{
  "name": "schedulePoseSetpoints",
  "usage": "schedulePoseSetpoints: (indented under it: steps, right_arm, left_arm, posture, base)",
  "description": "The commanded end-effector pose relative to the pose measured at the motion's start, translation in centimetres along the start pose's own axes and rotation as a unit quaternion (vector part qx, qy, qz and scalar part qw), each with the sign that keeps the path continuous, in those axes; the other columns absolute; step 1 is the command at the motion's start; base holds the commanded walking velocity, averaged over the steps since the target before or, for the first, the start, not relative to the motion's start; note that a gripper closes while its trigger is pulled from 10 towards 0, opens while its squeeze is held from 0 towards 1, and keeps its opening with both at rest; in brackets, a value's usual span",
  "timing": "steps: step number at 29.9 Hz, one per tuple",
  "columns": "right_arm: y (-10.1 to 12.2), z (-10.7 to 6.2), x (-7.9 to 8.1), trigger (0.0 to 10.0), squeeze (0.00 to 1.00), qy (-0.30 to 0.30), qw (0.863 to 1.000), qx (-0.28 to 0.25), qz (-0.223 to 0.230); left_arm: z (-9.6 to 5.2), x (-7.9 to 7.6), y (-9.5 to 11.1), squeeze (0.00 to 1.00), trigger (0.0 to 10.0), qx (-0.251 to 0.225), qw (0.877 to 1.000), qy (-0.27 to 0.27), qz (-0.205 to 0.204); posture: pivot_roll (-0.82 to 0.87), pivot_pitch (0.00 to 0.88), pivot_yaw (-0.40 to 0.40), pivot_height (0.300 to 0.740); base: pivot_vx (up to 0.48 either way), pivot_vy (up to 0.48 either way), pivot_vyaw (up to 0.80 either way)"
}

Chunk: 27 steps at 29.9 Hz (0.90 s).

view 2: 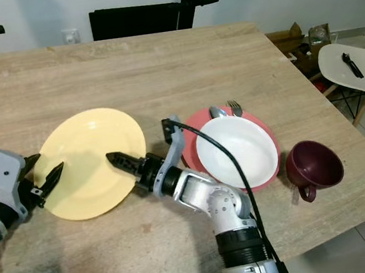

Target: Setting the table

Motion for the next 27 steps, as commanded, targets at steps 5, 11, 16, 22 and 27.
schedulePoseSetpoints:
  steps: [5,11,16,22,27]
  right_arm:
    - [-1.2,0.5,-0.5,10.0,0.00,-0.006,1.000,0.020,0.003]
    - [-0.6,1.1,-0.6,1.6,0.00,-0.011,1.000,-0.006,0.003]
    - [0.0,1.3,-0.8,0.0,0.00,-0.014,1.000,-0.025,-0.002]
    - [0.2,1.4,-0.9,0.0,0.00,-0.015,0.999,-0.038,-0.001]
    - [0.4,1.4,-1.2,0.0,0.00,-0.019,0.999,-0.043,-0.008]
  left_arm:
    - [-0.8,-1.2,-4.5,0.00,10.0,0.091,0.995,-0.009,-0.033]
    - [-0.8,-1.5,-4.5,0.00,10.0,0.092,0.995,-0.014,-0.033]
    - [-0.8,-1.4,-4.4,0.00,10.0,0.092,0.995,-0.015,-0.031]
    - [-0.8,-1.5,-4.4,0.00,10.0,0.093,0.995,-0.017,-0.032]
    - [-0.6,-1.6,-4.0,0.00,10.0,0.084,0.996,-0.015,-0.034]
  posture:
    - [-0.02,0.148,-0.112,0.740]
    - [-0.02,0.147,-0.104,0.740]
    - [-0.02,0.149,-0.101,0.740]
    - [-0.02,0.151,-0.099,0.740]
    - [-0.02,0.151,-0.099,0.740]
  base:
    - [0.000,0.000,0.00]
    - [0.000,0.000,0.00]
    - [0.000,0.000,0.00]
    - [0.000,0.000,0.00]
    - [0.000,0.000,0.00]
Point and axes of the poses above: a point about 5 cm out from each wrist's last joint towards the gripper, its own z axis pointing out of the wrist towards the gripper, its own y axis along the axis of the wrist's last joint, x = y × z, the point moved 3 cm from there along z, pointing out of the wrist towards the gripper, and after that the axes turned 8 degrees about -z, right-handed, at the moved point
